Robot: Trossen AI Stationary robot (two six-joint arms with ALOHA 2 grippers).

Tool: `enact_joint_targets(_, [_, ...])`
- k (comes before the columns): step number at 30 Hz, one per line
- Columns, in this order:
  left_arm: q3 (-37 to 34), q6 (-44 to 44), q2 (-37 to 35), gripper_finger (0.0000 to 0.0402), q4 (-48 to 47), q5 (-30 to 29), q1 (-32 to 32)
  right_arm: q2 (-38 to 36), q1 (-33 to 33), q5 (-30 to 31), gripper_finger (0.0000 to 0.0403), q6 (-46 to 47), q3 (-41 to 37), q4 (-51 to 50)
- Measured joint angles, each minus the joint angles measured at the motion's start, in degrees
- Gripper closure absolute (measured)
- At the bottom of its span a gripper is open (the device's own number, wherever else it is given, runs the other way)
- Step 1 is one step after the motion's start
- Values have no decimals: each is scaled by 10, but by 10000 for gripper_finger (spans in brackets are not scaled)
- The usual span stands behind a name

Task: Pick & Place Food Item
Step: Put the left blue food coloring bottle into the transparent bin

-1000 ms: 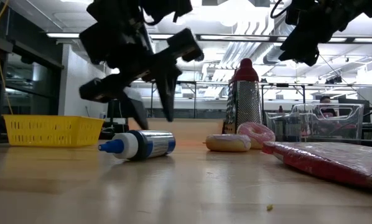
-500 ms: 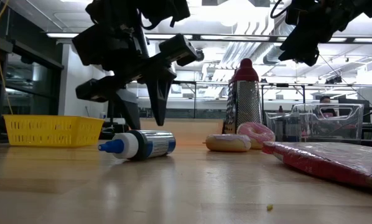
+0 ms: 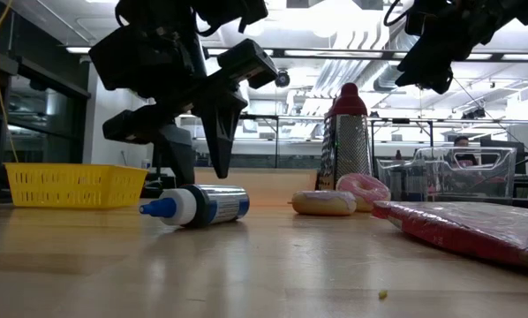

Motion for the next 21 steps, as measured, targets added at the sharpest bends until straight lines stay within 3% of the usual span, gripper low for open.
enact_joint_targets(21, [5,9,39,232,22,-31,4,0,0,0,267,0,0,7])
